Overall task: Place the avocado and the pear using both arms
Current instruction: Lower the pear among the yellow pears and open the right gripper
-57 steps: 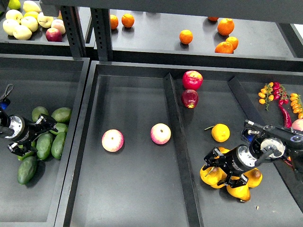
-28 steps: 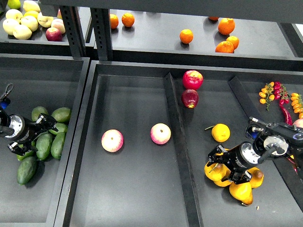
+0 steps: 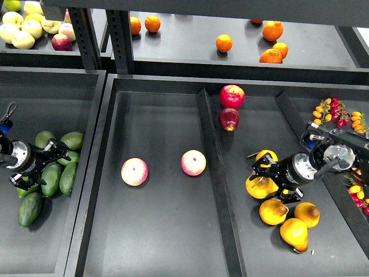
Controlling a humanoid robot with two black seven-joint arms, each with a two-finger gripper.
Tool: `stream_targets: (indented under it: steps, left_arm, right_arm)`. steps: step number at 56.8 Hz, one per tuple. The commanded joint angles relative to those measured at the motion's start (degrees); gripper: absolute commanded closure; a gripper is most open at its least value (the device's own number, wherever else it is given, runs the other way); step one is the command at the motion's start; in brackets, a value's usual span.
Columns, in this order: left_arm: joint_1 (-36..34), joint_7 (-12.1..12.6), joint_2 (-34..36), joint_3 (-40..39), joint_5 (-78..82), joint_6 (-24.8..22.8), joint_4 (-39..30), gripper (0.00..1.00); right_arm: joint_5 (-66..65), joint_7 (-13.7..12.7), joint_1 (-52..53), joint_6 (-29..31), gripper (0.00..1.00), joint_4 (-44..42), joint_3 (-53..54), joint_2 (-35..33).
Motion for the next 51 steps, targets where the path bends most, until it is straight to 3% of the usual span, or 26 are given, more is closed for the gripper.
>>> stream_targets:
  steps: [1, 25, 51]
  left_arm:
    - [0.2, 0.0, 0.0, 0.1, 0.0, 0.0, 0.0, 0.01]
    - [0.0, 0.0, 0.0, 0.0, 0.0, 0.0, 0.1, 0.01]
    - [0.0, 0.0, -0.2, 0.0, 0.0, 0.0, 0.2, 0.01]
  right_arm:
    - [2.8, 0.0, 1.1, 0.0, 0.78, 2.5, -3.7, -0.7]
    - [5.4, 0.0, 0.7, 0.0, 0.78, 4.6, -10.1, -0.5]
    - [5.4, 0.0, -5.5, 0.0, 0.77, 0.9, -10.0, 3.4]
